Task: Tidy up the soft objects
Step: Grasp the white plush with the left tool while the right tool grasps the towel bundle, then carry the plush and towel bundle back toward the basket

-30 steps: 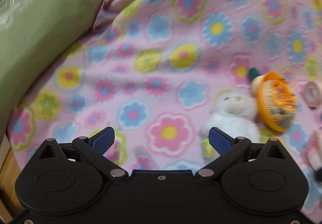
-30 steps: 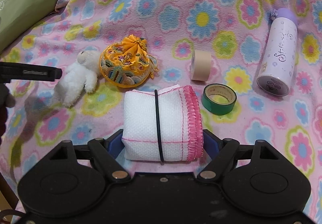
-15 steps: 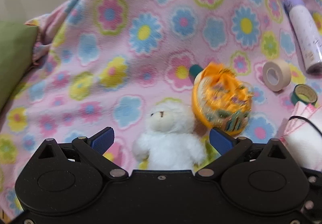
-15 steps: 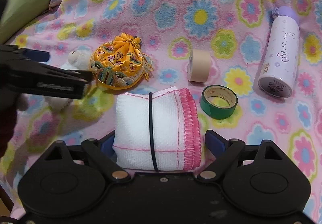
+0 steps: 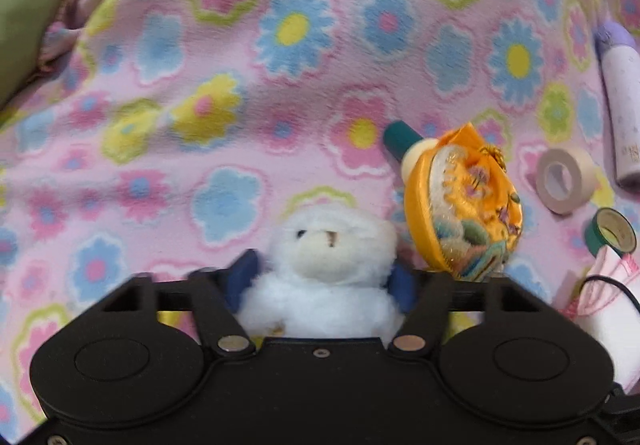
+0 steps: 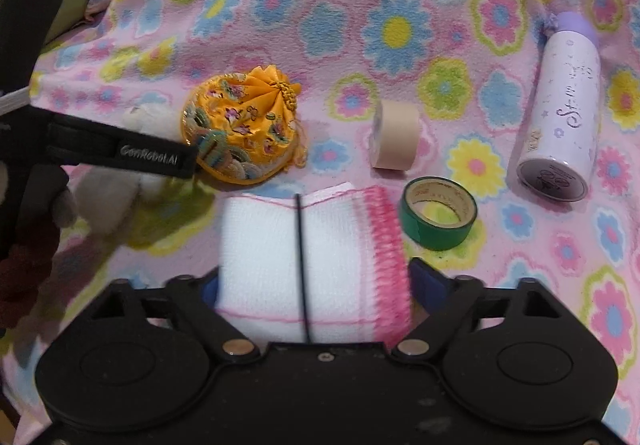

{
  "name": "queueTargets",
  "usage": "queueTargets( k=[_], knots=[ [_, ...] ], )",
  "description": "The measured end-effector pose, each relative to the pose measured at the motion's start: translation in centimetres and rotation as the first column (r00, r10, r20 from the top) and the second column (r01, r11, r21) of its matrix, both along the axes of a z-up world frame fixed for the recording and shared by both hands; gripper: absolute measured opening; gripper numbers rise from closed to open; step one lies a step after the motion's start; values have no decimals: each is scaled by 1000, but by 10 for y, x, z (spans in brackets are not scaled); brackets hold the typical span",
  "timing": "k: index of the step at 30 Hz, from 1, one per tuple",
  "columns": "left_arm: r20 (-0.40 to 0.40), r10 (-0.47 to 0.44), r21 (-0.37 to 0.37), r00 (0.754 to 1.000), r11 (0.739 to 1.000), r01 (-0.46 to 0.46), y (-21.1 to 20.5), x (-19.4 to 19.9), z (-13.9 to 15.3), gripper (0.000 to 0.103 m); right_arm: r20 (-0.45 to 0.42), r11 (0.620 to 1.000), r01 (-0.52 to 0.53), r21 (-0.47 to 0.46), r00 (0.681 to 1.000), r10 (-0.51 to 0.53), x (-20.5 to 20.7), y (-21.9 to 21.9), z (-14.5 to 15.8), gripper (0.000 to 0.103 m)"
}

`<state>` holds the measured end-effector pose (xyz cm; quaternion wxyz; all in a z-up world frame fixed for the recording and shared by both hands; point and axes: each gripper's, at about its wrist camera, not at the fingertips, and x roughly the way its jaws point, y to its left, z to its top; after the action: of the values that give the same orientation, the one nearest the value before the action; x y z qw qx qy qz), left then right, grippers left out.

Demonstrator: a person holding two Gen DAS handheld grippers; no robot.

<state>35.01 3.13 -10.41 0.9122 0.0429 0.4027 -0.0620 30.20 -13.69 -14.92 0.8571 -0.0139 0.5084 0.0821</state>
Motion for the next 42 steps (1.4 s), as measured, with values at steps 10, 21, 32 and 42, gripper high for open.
queueTargets(
  k=[10,21,32,42],
  knots=[
    [56,55,-88,997,995,-50,12,-61,52,55,78,999,46,28,996,-48,-29,-23,59,77],
    [135,35,-95,990,995,-22,-11,-165,119,55,199,985,101,142,972,-128,-124,-56,148,77],
    [129,30,-96,991,995,-18,-31,-265,126,55,225,968,135,213,957,-183,-232,-63,186,78],
    [83,77,-115,994,991,-67,-32,-319,107,56,216,965,148,217,957,-195,-292,-55,182,78]
  ],
)
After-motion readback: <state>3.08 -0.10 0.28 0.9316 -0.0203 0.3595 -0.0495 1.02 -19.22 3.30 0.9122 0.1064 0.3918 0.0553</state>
